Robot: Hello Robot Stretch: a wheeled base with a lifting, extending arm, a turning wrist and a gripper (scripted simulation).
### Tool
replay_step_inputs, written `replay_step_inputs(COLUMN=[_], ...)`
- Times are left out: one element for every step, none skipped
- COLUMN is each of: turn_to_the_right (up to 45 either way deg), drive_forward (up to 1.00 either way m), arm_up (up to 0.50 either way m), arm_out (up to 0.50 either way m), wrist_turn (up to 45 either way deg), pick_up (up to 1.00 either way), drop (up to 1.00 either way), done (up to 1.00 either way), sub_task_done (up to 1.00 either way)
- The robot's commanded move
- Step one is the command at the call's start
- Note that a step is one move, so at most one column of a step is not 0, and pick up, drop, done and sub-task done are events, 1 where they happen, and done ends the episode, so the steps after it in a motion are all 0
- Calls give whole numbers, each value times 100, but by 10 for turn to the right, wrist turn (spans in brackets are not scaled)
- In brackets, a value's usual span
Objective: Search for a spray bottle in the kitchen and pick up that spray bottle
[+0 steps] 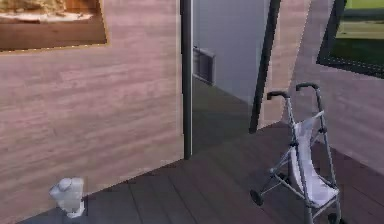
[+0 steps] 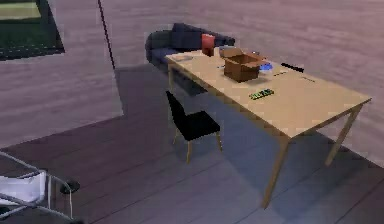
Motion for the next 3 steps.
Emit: replay_step_inputs(turn_to_the_right=[450, 450, 450], drive_forward=[0, 0, 0], arm_up=[0, 0, 0], arm_out=[0, 0, 0], wrist_turn=[0, 0, 0], pick_up=[0, 0, 0], drop=[0, 0, 0], done=[0, 0, 0], sub_task_done=[0, 0, 0])
